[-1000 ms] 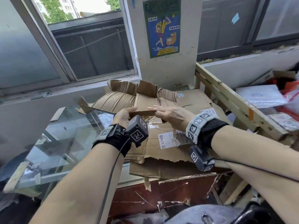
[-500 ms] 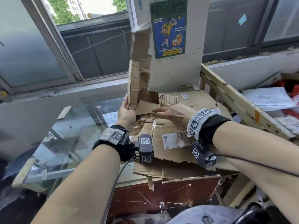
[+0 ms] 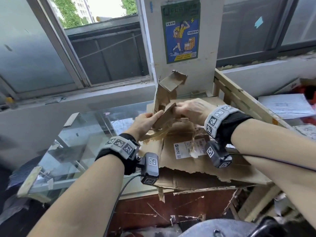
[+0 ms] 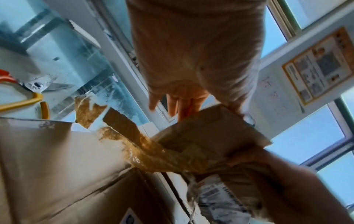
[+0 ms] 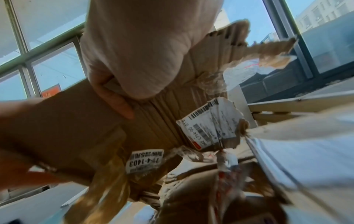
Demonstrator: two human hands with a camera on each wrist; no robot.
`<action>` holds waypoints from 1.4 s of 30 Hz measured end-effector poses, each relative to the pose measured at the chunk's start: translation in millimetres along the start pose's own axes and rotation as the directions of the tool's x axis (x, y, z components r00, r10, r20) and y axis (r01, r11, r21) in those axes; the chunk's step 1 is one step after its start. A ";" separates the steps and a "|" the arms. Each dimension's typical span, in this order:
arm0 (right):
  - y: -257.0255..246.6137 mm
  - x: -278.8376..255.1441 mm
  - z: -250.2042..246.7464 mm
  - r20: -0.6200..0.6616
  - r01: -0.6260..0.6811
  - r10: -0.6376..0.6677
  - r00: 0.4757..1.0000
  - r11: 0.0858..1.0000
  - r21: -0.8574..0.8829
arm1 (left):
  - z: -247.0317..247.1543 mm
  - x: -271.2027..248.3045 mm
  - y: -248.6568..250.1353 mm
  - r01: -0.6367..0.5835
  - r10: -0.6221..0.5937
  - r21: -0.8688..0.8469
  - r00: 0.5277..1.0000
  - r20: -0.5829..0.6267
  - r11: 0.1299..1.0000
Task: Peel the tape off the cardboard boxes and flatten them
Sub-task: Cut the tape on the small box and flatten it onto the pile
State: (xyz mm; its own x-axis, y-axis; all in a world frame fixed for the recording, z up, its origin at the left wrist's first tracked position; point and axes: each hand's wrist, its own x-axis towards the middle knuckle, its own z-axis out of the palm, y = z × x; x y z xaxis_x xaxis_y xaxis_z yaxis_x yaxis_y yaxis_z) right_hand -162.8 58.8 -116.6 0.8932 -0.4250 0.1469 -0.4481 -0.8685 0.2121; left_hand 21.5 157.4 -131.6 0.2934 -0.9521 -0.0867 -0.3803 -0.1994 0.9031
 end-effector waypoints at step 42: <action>-1.2 27.9 70.8 0.583 -0.652 0.477 0.657 -0.028 0.758 | -49.2 1.9 4.1 0.286 -0.329 -0.211 0.921 -0.208 0.935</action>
State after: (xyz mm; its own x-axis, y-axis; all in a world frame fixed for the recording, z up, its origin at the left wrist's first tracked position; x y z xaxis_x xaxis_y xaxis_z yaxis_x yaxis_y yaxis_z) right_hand -134.7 29.9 -181.2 0.3950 -0.8428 -0.3655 -0.5411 0.1081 -0.8340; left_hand 63.6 166.2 -107.4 0.5779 -0.7631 -0.2892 -0.0864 -0.4096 0.9081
